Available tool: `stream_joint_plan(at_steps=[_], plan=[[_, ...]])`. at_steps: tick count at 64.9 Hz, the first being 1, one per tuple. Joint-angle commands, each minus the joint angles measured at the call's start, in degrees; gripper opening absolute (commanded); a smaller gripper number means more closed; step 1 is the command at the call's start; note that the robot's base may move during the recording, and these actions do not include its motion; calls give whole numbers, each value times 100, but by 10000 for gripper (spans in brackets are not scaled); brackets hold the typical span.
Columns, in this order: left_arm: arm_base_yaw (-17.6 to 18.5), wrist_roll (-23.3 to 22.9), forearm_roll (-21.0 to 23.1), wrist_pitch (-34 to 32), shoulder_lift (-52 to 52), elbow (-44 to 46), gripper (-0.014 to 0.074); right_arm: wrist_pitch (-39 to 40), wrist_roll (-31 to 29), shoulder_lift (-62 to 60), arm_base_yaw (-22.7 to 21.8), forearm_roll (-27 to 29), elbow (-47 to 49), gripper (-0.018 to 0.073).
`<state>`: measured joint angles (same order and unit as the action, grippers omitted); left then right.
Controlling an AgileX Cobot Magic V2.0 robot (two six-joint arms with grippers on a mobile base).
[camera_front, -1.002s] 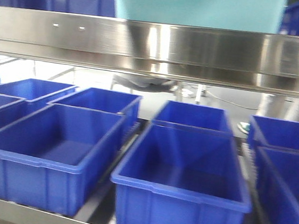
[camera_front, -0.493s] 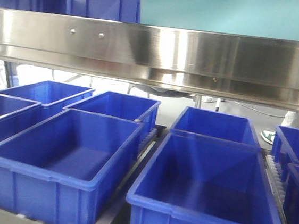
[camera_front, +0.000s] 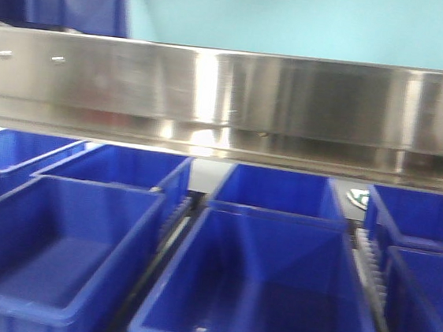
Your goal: Move two blue bins to right shelf middle
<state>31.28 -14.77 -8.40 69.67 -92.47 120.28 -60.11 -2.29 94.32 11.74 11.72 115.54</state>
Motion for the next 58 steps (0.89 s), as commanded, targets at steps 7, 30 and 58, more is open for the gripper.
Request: stream_joint_plan(at_steps=[7, 30, 58], plan=[[1, 115, -136, -67, 120, 68, -111, 273, -26, -28, -60, -234, 74, -152], [1, 115, -136, -67, 120, 68, -111, 273, -26, -28, -60, -234, 74, -152], [1, 115, -136, -67, 120, 68, -111, 273, -26, -28, -60, -234, 74, -152]])
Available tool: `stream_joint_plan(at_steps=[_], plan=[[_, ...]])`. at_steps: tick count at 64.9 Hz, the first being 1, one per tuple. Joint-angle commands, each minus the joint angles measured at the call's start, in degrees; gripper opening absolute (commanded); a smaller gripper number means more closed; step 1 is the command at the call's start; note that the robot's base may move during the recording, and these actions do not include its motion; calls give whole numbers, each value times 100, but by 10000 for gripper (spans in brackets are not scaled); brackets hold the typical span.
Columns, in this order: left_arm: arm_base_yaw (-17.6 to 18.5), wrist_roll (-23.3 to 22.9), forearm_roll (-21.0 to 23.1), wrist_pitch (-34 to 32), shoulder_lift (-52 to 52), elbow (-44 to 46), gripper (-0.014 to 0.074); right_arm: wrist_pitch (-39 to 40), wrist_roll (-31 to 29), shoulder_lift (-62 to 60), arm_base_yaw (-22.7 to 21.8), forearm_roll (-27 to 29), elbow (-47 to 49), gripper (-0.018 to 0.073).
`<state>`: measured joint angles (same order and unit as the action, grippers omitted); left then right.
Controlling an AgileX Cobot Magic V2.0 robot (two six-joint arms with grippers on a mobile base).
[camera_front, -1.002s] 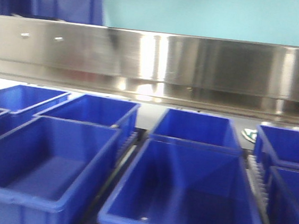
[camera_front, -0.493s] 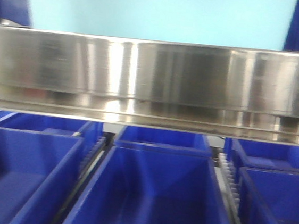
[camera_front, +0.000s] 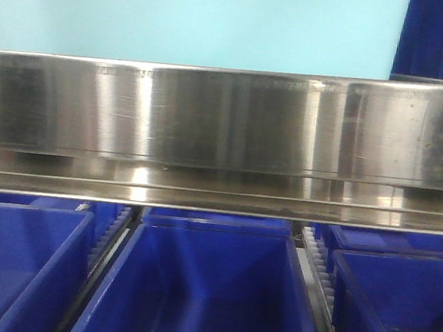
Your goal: Move two blue bins to right shelf middle
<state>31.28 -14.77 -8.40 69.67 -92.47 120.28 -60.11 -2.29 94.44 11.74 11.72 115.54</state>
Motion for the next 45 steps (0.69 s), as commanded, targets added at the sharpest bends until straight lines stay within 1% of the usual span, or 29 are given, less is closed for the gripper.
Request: stream_joint_plan(at_steps=[1, 45], plan=[[1, 115, -136, -67, 120, 68, -111, 273, -26, -39, -60, -234, 74, -152], [1, 115, -136, -67, 120, 68, -111, 273, -26, -39, -60, -234, 74, -152]])
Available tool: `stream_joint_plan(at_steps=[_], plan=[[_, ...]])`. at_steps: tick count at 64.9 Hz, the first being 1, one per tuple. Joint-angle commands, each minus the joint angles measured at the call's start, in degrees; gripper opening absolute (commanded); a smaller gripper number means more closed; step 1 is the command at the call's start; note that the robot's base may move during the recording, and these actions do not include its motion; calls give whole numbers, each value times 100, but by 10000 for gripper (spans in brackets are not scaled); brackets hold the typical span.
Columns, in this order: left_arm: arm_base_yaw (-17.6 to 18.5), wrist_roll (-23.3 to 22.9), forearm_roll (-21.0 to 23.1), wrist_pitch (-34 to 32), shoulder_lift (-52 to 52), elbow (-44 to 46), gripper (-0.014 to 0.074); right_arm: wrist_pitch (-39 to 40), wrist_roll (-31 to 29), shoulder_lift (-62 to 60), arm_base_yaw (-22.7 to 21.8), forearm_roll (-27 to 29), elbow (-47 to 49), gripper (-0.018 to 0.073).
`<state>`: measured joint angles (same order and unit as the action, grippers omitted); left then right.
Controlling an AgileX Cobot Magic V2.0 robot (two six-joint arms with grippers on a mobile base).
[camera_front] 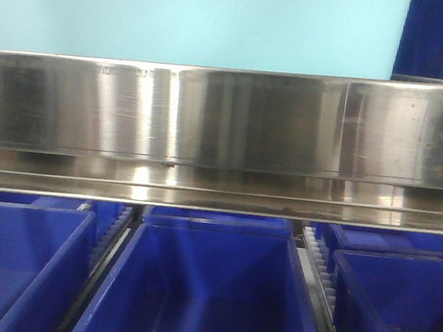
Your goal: Move two blue bins to right shelf middle
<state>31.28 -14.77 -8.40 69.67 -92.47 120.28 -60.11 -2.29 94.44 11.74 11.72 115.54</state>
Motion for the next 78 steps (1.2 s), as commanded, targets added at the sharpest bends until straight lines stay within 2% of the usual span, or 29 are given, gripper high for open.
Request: stream_joint_plan(at_steps=[1, 40, 50, 59, 78], plan=[[1, 115, -136, -67, 120, 68, -111, 273, -26, -39, -60, -234, 74, -152], [1, 115, -98, -68, 121, 68, -111, 421, -26, -29, -60, -234, 74, -152], [1, 167, -98, 29, 121, 68, -111, -142, 193, -51, -60, -218, 255, -152], [-257, 430, -44, 29, 121, 68, -111, -660, 572, -63, 67, -178, 635, -152], [-1232, 900, 744, 29, 133, 68, -111, -710, 1350, -246, 892, -247, 782, -152]])
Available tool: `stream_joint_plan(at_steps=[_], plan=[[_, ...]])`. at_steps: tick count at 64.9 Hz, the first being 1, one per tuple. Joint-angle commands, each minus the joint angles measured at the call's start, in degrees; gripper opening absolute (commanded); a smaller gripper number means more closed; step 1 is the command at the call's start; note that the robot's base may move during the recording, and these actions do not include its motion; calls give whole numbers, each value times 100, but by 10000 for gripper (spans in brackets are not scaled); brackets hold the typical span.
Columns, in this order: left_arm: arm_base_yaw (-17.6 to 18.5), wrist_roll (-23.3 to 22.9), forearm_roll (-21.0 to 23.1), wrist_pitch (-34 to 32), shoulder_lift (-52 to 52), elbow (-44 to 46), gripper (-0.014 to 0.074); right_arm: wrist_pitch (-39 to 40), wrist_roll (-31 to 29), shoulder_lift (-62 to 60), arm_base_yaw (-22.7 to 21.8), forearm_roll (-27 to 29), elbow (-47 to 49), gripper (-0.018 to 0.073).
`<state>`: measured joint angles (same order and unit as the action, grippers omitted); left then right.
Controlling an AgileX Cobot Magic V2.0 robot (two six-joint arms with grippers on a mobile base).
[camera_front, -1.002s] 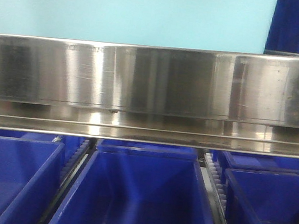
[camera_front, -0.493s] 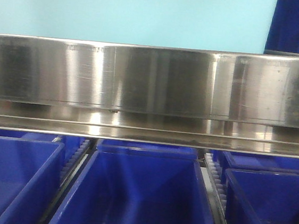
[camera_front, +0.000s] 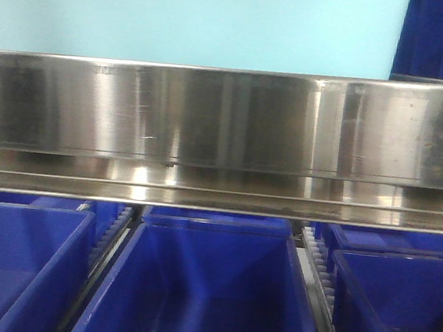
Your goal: Move two blue bins to right shelf middle
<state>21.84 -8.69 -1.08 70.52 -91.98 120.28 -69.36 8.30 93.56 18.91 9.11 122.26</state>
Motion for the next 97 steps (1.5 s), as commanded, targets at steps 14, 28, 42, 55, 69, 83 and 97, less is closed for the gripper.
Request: stream_joint_plan(at_steps=[14, 28, 42, 55, 69, 83, 97], plan=[[-519, 555, 39, -56, 72, 41, -111, 314, 827, 27, 367, -119, 99, -152], [-519, 565, 108, -56, -103, 17, -111, 7, 827, 316, 374, -119, 99, -152], [-506, 565, 108, -56, -115, -364, -111, -60, 827, 513, 374, -287, 99, -152], [-506, 565, 370, -56, -115, -539, -111, -60, 827, 526, 374, -433, 99, -152], [-506, 575, 188, -56, -115, -539, -111, -60, 953, 550, 374, -433, 99, -152], [-506, 721, 198, -56, -115, -539, -111, -60, 1026, 626, 374, -443, 99, -152], [-506, 869, 314, -56, -115, -605, -111, -60, 1026, 640, 374, -480, 99, -152]])
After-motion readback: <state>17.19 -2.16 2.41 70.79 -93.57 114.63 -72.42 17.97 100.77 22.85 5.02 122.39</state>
